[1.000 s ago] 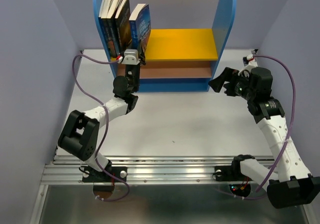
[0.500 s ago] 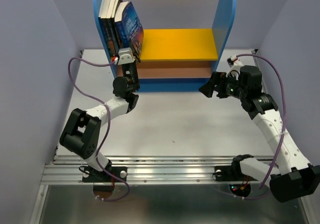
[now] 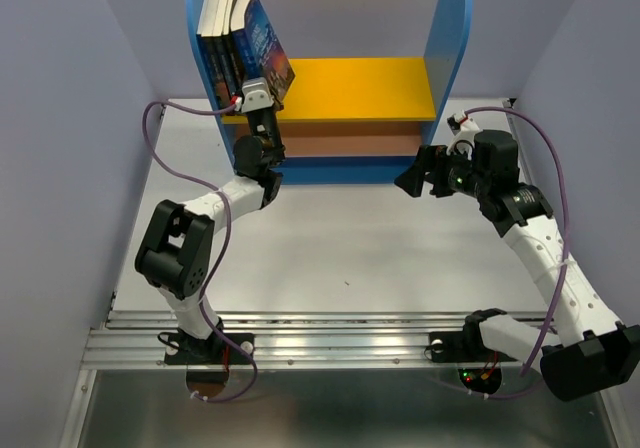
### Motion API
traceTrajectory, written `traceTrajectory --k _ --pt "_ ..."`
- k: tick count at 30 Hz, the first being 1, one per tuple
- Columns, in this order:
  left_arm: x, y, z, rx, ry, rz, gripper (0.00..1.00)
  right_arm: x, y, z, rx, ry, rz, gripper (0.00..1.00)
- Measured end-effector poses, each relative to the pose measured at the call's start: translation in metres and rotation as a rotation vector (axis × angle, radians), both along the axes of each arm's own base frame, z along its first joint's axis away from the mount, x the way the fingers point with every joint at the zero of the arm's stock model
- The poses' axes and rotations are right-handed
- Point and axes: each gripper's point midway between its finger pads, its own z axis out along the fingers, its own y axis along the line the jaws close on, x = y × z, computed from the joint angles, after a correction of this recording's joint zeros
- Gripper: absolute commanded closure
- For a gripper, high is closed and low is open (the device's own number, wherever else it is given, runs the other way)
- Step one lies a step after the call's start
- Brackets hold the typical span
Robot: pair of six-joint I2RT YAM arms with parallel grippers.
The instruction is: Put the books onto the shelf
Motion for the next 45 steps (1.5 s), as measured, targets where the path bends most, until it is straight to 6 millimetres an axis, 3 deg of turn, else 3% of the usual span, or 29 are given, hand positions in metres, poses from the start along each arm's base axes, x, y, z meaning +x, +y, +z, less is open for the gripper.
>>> traceTrajectory --k 6,10,14,20,28,35,41,45 --pt "0.005 -0.001 -0.001 -0.018 0.000 -0.002 0.97 0.001 -0.002 0.000 -0.009 0.001 -0.012 0.00" --pt "0.003 0.000 -0.004 -0.029 -0.003 -0.019 0.75 0.001 -0.004 -0.001 -0.015 -0.001 -0.018 0.00" --pt "0.000 0.001 -0.003 -0.025 -0.004 -0.021 0.70 0.002 -0.004 -0.001 -0.017 -0.001 -0.021 0.00" --pt "-0.004 0.005 -0.004 -0.020 0.006 -0.009 0.49 0.002 -0.004 -0.001 -0.017 -0.001 -0.022 0.00" --pt "0.008 0.007 -0.054 0.063 0.182 0.045 0.45 0.002 -0.005 -0.001 -0.018 -0.002 -0.024 0.00" --pt "0.008 0.007 -0.060 0.085 0.212 0.065 0.41 0.002 -0.005 -0.001 -0.018 -0.002 -0.024 0.00" --pt "0.007 0.003 -0.064 0.109 0.235 0.076 0.26 0.002 -0.005 -0.001 -0.019 -0.002 -0.024 0.00" --pt "0.005 -0.001 -0.066 0.124 0.248 0.080 0.23 0.002 -0.005 -0.001 -0.021 -0.003 -0.022 0.00"
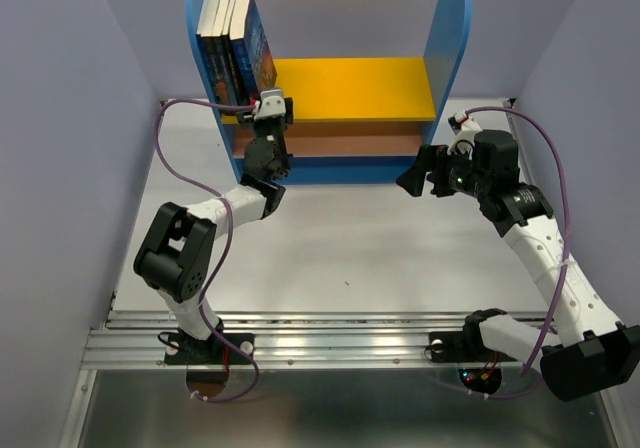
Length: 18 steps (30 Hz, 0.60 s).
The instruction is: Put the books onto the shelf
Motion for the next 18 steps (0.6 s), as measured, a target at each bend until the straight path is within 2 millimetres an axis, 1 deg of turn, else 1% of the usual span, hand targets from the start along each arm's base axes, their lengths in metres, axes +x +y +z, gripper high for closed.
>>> traceTrajectory --k 7,10,15,17,18 --pt "-0.005 -0.002 0.001 0.010 0.015 0.013 0.20 0.000 0.000 0.000 -0.003 -0.001 0.001 0.00" --pt "-0.010 -0.002 0.009 0.002 0.009 0.015 0.13 0.000 0.000 0.000 -0.003 0.000 0.002 0.00" --pt "-0.021 -0.003 0.027 -0.022 -0.022 0.008 0.11 0.000 0.000 -0.001 -0.004 0.001 0.002 0.00" --pt "-0.024 0.003 0.028 -0.023 -0.017 0.044 0.11 -0.001 0.000 -0.001 -0.005 0.004 0.003 0.00" --pt "-0.026 0.012 0.029 -0.027 -0.013 0.082 0.10 -0.001 0.000 -0.001 -0.006 0.002 0.003 0.00"
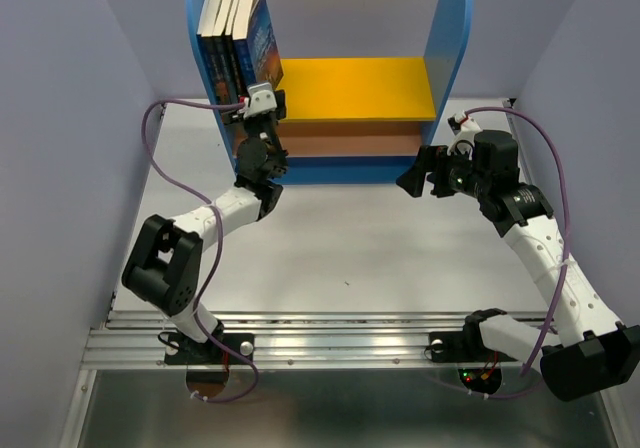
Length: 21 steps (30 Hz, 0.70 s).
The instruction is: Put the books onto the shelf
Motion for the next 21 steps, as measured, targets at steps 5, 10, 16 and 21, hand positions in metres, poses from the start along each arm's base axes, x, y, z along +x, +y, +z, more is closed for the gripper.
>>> traceTrajectory --k 5,10,16,21 --pt "-0.007 0.026 0.010 -0.029 -0.001 0.095 0.01 0.000 0.000 0.000 -0.003 -0.002 0.002 0.00" --pt "-0.028 0.034 0.042 -0.100 -0.070 0.089 0.01 0.000 0.000 0.000 -0.004 -0.002 0.003 0.00" --pt "-0.080 0.060 0.111 -0.288 -0.277 0.036 0.01 0.000 0.000 0.000 -0.004 -0.002 0.003 0.00" --pt "-0.117 0.074 0.153 -0.398 -0.414 -0.026 0.01 0.000 0.000 0.000 -0.003 -0.002 0.004 0.00"
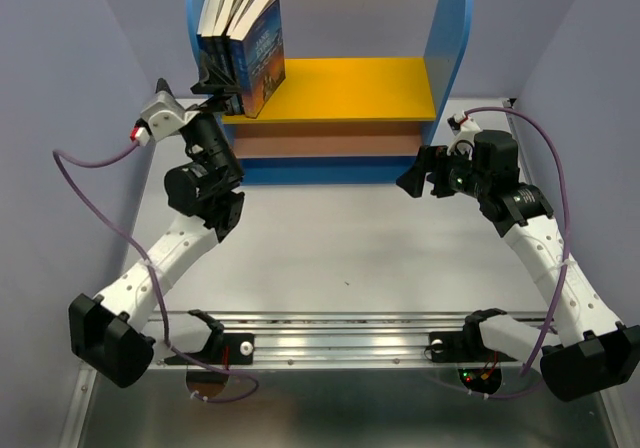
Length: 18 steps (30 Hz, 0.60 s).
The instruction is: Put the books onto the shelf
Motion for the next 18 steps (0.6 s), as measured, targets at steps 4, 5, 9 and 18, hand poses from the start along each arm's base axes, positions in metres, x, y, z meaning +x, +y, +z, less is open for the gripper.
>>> traceTrajectory --k 4,5,9,18 --pt "-0.015 -0.024 0.041 0.074 -0.066 -0.182 0.01 -0.001 0.001 0.000 0.003 0.000 0.005 0.00" --pt "-0.023 -0.032 0.055 0.103 -0.091 -0.248 0.01 -0.001 0.001 0.001 0.003 0.000 0.005 0.00" --pt "-0.054 -0.080 0.101 0.274 -0.166 -0.532 0.01 -0.003 0.002 0.003 0.009 -0.007 0.013 0.00" --pt "-0.041 -0.179 0.087 0.423 -0.050 -0.961 0.01 -0.017 0.008 0.020 0.046 -0.048 0.065 0.00"
